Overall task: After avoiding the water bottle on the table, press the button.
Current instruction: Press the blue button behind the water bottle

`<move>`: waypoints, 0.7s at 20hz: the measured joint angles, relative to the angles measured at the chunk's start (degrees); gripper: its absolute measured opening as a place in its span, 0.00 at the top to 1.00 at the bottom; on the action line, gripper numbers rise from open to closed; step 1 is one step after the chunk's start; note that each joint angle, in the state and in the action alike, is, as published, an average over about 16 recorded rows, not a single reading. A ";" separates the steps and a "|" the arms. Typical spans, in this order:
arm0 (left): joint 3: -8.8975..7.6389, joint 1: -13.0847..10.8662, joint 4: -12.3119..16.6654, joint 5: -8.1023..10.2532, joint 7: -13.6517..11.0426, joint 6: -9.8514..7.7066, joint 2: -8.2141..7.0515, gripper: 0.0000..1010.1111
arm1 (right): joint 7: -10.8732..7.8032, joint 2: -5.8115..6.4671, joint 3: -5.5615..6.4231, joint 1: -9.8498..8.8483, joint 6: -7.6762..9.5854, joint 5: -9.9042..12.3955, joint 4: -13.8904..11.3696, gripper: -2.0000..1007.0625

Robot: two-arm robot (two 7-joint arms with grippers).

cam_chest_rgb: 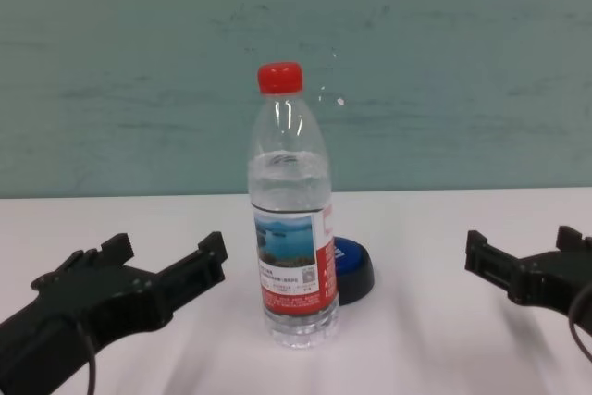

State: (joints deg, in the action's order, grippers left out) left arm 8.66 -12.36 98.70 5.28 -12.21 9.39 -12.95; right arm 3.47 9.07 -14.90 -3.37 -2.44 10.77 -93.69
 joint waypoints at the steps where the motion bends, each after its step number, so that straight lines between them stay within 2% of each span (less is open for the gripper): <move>1: -0.03 0.02 0.00 0.00 0.00 -0.01 -0.01 0.00 | 0.00 0.00 0.00 0.00 0.00 0.00 0.00 0.00; 6: -0.49 0.11 -0.06 0.13 0.05 -0.06 -0.17 0.00 | 0.00 0.00 0.00 0.00 0.00 0.00 0.00 0.00; 14: -2.13 0.51 -0.34 0.69 0.39 -0.62 -0.46 0.00 | 0.00 0.00 0.00 0.00 0.00 0.00 0.00 0.00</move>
State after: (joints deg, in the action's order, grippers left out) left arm 6.53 -11.85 98.36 5.98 -11.82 8.76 -13.41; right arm 3.47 9.07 -14.90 -3.37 -2.44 10.77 -93.69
